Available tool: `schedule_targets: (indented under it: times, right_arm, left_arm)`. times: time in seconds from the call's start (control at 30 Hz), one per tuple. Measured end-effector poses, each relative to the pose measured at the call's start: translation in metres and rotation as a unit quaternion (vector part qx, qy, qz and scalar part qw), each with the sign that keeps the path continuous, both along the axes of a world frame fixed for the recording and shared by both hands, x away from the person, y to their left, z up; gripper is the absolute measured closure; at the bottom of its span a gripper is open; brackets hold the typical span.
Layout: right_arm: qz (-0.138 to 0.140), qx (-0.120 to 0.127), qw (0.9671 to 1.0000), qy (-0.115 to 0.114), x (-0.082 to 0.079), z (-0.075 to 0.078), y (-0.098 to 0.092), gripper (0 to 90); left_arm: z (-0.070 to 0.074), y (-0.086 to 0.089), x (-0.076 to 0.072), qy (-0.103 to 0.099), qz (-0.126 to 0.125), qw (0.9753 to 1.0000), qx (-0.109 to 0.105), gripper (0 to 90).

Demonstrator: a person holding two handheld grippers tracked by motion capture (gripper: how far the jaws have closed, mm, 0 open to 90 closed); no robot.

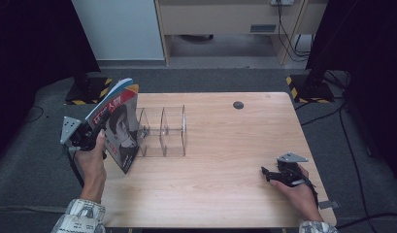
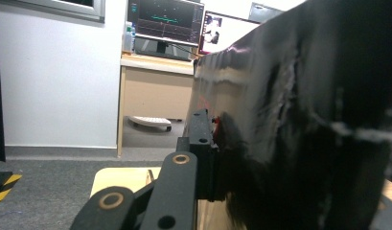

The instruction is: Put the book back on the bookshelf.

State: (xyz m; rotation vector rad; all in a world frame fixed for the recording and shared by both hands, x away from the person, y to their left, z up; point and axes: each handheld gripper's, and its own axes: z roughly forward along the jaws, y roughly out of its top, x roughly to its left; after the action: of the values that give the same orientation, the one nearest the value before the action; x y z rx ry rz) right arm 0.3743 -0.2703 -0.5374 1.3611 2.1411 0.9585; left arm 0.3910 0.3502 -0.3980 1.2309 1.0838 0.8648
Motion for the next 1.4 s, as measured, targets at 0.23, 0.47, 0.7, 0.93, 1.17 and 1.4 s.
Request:
schedule_targets:
  times: [0.23,0.47,0.7,0.93,1.17,1.4]
  right_arm:
    - [0.0,0.0,1.0,0.0,0.0,0.0,0.0001,24.8]
    - [0.001,0.0,1.0,0.001,0.0,0.0,0.0,24.7]
    - [0.001,0.0,1.0,0.001,0.0,0.0,0.0001,24.6]
    - [0.001,0.0,1.0,0.001,0.0,0.0,0.0001,24.5]
    - [0.001,0.0,1.0,0.001,0.0,0.0,0.0001,24.4]
    - [0.002,-0.001,1.0,0.0,0.0002,-0.0002,0.0,24.3]
  left_arm:
    - [-0.0042,0.002,0.0001,0.002,0.003,1.0,-0.003,81.1]
    - [-0.0059,0.0015,-0.0004,0.002,0.006,1.0,-0.005,79.4]
    - [-0.0063,0.0016,-0.0006,0.005,0.012,0.9999,-0.009,77.5]
    - [-0.0058,0.0018,0.0004,0.012,0.012,0.9998,-0.009,73.5]
    - [-0.0052,0.0021,0.0009,0.016,0.006,0.9998,-0.008,66.2]
    - [-0.0041,0.0034,0.0015,0.02,0.01,0.9997,0.001,55.2]
